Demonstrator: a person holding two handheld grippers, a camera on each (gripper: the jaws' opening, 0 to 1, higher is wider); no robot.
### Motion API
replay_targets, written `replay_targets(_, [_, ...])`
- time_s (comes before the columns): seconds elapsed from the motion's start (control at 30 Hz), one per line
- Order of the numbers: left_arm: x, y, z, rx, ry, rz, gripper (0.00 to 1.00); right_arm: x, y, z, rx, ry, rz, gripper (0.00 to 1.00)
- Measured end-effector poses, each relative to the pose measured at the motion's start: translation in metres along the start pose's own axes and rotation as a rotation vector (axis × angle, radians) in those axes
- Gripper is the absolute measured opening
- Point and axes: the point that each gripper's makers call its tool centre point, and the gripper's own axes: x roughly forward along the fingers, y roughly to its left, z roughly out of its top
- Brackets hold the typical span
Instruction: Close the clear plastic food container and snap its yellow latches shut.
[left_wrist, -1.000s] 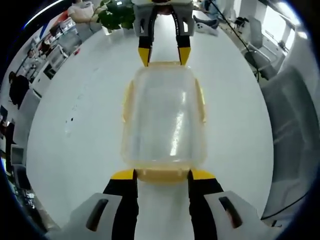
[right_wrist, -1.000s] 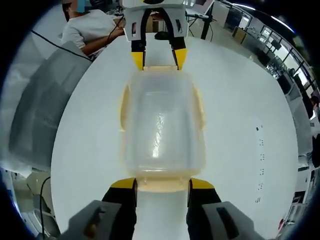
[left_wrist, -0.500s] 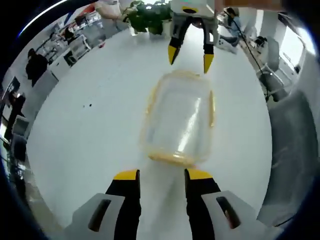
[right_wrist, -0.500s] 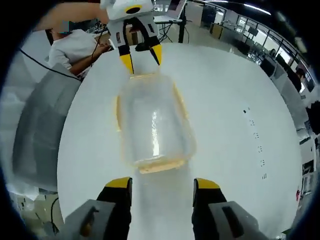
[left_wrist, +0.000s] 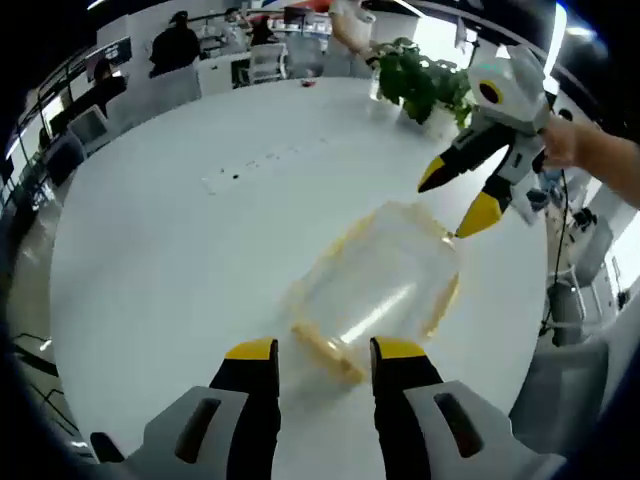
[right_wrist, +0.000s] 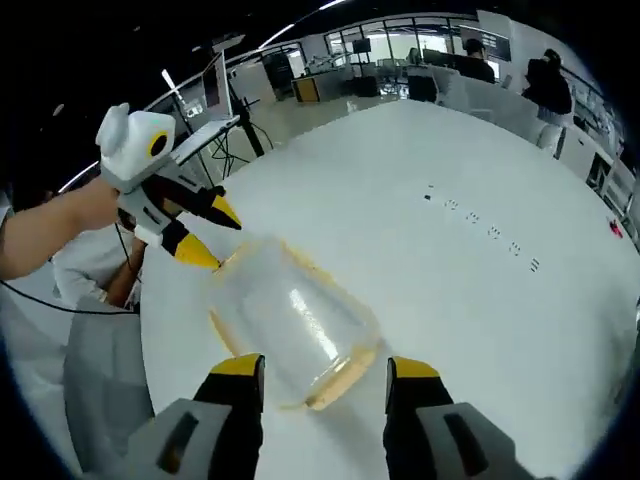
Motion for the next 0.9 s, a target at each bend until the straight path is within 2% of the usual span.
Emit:
replay_targets(0.03, [0.001, -0.004, 0.002, -0.049, -0.029, -0.01, 0.35, 0.002, 0.0, 0.002, 0.008, -0.019, -0.007, 0.46])
replay_targets(0.1, [0.002, -0.007, 0.001, -0.112, -0.034, -0.012, 0.36, 0.004, 0.001, 0.0, 0.055, -0.024, -0.015, 0.45])
replay_targets(0.17, [0.004, -0.007, -0.005, -0.146, -0.019, 0.003, 0.34, 0.006, 0.003, -0.001, 0.106, -0.04, -0.019, 0.47])
replay_targets(0.23, [0.006, -0.01, -0.006, -0.178, -0.036, 0.009, 0.34, 0.008, 0.004, -0.004, 0.116, -0.039, -0.021, 0.47])
replay_targets(0.3, [0.008, -0.014, -0.009, -0.198, -0.037, -0.002, 0.34, 0.009, 0.004, -0.005, 0.142, -0.044, -0.029, 0.47])
replay_targets(0.4, [0.011, -0.016, -0.014, -0.23, -0.032, 0.009, 0.34, 0.009, 0.005, -0.005, 0.188, -0.064, -0.023, 0.47])
replay_targets(0.47, [0.011, -0.013, -0.017, -0.244, -0.032, 0.038, 0.35, 0.01, 0.004, -0.005, 0.222, -0.073, -0.026, 0.46])
replay_targets(0.53, [0.012, -0.013, -0.016, -0.279, -0.047, 0.034, 0.36, 0.011, 0.002, -0.008, 0.24, -0.065, -0.028, 0.47])
replay_targets(0.6, [0.012, -0.015, -0.016, -0.288, -0.052, 0.022, 0.34, 0.012, 0.004, -0.009, 0.248, -0.065, -0.027, 0.46])
replay_targets(0.9, [0.014, -0.016, -0.015, -0.326, -0.06, 0.01, 0.33, 0.021, 0.009, -0.012, 0.283, -0.067, 0.0, 0.44])
